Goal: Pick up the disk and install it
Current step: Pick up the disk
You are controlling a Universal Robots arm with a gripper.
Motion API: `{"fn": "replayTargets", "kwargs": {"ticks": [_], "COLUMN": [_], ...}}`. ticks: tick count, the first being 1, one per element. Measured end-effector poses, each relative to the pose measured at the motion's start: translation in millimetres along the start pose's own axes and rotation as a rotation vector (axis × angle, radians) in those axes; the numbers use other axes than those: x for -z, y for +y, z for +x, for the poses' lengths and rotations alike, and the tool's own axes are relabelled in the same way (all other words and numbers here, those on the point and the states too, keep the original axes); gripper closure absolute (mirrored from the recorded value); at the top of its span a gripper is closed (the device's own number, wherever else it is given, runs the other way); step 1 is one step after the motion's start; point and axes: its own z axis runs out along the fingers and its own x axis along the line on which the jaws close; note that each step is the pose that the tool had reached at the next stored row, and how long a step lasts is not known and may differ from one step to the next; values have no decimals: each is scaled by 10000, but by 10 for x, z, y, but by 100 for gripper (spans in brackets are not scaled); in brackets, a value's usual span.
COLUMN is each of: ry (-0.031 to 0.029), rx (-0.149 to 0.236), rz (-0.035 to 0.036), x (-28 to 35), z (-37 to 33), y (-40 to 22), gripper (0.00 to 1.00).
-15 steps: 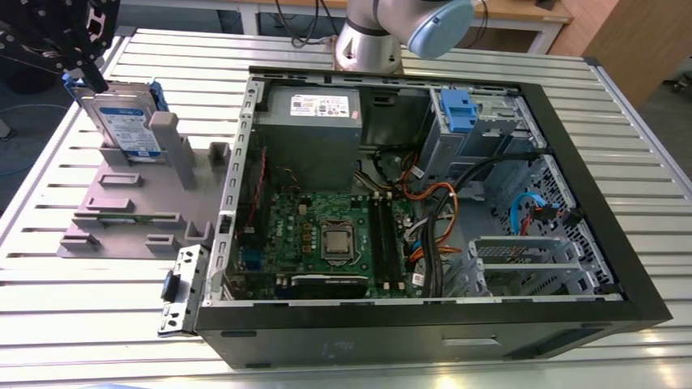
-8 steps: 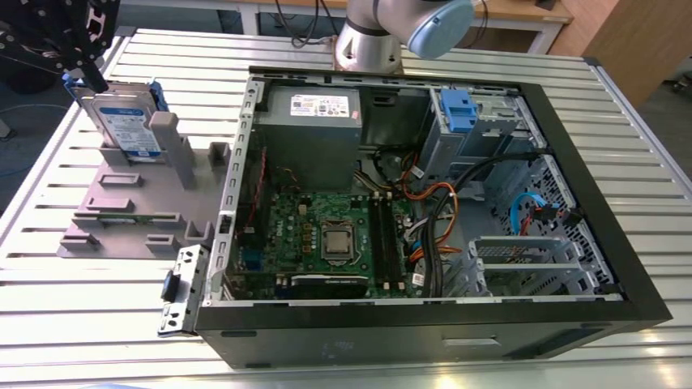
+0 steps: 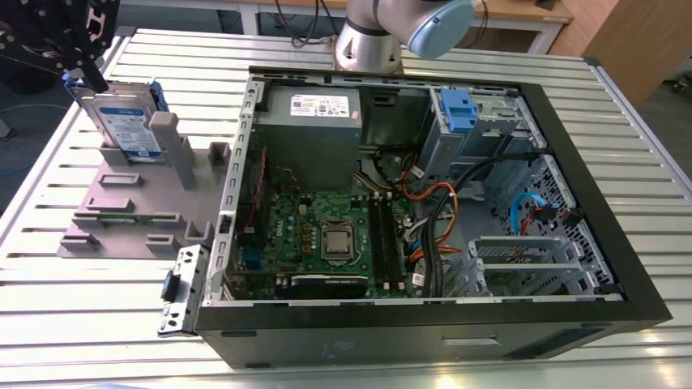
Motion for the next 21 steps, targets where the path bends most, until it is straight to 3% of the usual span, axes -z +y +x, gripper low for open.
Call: {"fn": "replayTargets", "kwargs": {"ticks": [21], "ry": [1], "rx": [140], "rz": [-3], "x": [0], "z": [0], "y": [0], "gripper": [89]}}
